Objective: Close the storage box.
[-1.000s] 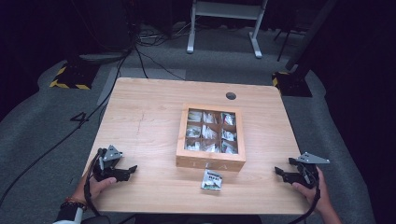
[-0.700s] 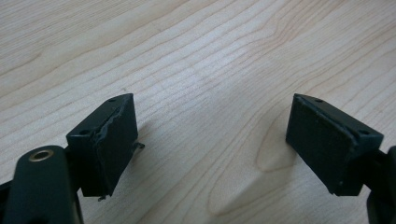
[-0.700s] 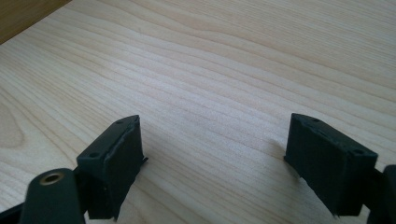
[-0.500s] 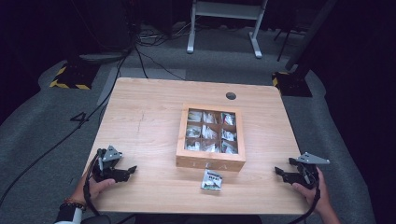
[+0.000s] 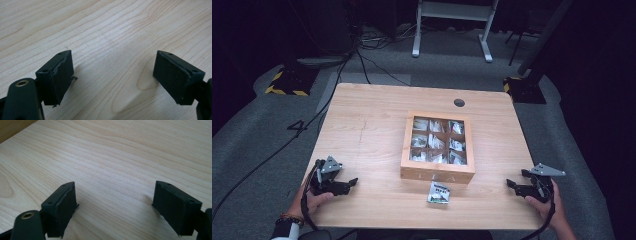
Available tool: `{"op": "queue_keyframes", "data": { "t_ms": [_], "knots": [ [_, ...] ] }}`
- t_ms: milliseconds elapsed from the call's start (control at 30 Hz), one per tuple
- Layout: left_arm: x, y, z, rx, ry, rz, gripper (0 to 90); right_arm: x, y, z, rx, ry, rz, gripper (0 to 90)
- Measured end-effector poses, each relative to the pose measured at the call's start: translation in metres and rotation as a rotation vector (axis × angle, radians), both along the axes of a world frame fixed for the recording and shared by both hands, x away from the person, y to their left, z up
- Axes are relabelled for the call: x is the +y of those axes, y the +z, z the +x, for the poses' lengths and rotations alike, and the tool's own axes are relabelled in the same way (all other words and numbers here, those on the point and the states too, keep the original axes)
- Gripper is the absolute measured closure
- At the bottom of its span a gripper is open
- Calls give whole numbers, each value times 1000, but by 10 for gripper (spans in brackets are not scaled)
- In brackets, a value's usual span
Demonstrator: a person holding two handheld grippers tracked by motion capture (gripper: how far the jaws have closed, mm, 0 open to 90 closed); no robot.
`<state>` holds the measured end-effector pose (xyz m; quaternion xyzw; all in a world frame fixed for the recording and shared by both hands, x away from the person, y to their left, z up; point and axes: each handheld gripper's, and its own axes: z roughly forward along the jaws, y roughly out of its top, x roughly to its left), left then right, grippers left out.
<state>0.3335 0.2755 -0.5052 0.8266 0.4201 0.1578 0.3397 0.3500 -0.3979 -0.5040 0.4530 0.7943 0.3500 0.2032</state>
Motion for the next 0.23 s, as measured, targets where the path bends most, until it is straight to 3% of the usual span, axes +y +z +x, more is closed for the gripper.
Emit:
{"op": "queue_keyframes", "data": {
  "t_ms": [233],
  "knots": [
    [0, 0, 0, 0, -1, 0, 170, 0, 0, 0, 2, -1, 0, 192]
  ]
}}
